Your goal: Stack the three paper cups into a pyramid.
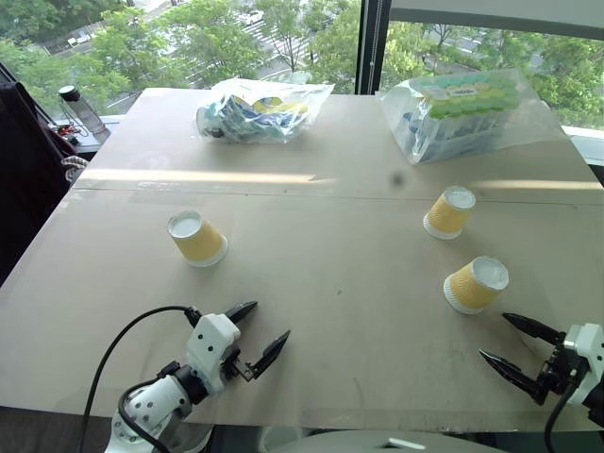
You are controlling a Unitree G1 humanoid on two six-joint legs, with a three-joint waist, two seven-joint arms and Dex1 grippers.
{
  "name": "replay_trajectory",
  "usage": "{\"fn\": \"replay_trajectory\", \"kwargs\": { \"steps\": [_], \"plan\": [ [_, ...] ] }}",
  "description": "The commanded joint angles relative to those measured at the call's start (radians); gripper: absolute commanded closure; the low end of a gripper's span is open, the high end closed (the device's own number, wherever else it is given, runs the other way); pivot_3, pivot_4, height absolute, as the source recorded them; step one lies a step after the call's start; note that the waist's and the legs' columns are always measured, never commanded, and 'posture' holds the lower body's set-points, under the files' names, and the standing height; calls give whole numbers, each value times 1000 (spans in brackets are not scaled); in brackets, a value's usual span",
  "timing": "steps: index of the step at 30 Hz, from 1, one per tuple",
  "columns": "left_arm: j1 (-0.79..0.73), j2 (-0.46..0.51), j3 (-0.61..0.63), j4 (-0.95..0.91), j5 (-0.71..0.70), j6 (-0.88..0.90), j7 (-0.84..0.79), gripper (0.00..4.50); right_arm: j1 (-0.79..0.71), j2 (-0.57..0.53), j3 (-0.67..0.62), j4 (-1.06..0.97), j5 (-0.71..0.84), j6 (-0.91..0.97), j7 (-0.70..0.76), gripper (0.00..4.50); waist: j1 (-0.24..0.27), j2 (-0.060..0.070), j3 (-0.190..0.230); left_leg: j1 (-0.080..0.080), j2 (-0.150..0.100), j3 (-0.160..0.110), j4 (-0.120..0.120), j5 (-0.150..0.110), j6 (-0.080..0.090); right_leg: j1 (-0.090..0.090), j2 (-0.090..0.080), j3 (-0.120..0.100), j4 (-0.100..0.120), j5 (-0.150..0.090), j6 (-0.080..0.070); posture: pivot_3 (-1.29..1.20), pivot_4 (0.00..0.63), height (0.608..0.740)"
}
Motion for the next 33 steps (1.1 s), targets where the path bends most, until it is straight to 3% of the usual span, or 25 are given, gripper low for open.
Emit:
{"fn": "replay_trajectory", "kwargs": {
  "steps": [1, 19, 22, 30, 33],
  "plan": [
    [18, 5, 14, -32, -7, -16, -2, 29, 0, -14, 3, 10, -2, -30, 7, 0, 0, 0, 0, 0, 0, 0, 0, 0, 0, 0, 0, 0, 0, 0, 0, 0, 150, 740],
    [-87, 69, 24, -244, -77, 238, 37, 29, -84, -35, 1, -26, 32, 27, -106, 0, -1, 0, -1, 1, 0, 0, 1, 0, 0, 1, 0, 0, 1, 0, 0, 0, 150, 740],
    [-116, 108, 7, -229, -71, 221, -24, 29, -129, -40, -1, -75, 56, 69, -149, 0, -3, 1, -1, 1, 0, 0, 1, 0, 0, 1, 1, 0, 1, 0, 0, 0, 150, 740],
    [-292, 206, 36, -210, -369, 311, -269, 29, -232, -51, 69, -200, 81, 176, -201, 0, 1, 1, -1, 1, 0, -1, 3, 0, 0, 1, 1, -1, 5, 0, 0, 0, 150, 740],
    [-335, 270, 21, -192, -388, 300, -385, 29, -254, -48, 100, -218, 79, 193, -209, 0, 0, 1, -1, 1, 0, -1, 3, 0, 0, 1, 1, 0, 5, 0, 0, 0, 150, 740]
  ]
}}
